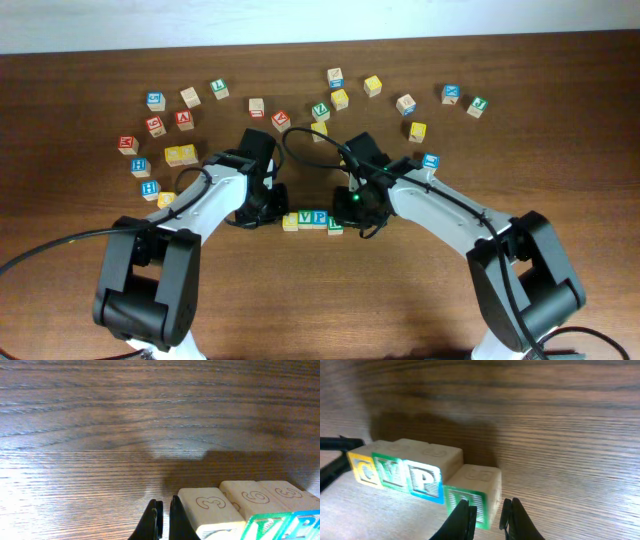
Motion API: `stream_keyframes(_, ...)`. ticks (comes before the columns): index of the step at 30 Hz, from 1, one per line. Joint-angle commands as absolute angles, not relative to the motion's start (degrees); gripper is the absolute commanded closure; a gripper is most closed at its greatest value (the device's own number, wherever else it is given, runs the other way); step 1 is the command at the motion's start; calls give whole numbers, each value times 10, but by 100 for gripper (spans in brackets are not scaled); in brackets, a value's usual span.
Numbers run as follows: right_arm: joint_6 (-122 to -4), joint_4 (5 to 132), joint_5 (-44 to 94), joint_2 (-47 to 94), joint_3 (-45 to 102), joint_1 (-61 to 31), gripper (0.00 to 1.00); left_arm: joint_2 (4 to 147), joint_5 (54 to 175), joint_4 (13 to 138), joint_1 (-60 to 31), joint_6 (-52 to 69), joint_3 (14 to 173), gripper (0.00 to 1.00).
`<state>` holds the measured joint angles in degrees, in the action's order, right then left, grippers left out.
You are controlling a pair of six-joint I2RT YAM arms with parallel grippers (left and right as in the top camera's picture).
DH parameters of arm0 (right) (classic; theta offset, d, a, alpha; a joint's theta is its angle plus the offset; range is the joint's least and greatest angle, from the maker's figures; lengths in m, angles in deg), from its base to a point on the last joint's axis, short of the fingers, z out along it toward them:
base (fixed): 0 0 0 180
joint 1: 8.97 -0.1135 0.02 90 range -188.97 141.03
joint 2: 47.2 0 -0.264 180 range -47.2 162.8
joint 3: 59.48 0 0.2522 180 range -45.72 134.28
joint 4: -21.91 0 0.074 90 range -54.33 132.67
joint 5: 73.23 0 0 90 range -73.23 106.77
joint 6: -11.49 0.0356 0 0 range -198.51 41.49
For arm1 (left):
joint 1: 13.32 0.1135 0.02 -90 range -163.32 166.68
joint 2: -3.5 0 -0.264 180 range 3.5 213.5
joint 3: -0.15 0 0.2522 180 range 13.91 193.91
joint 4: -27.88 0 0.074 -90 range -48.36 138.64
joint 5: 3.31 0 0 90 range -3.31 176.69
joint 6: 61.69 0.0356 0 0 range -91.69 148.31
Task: Spell out CVPR
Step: 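Push the block row together from both ends with both grippers, then press the left gripper against C and right gripper against R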
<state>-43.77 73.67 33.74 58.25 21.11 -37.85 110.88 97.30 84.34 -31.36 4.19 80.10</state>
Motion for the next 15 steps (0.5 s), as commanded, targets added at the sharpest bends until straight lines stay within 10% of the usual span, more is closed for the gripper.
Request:
stream_keyframes(1,-471,760,328,583,217,-341,86,1116,949,846,-315,34,796,100)
stream_keyframes(15,-420,764,300,583,178,-424,92,1116,897,852,-295,17,796,100)
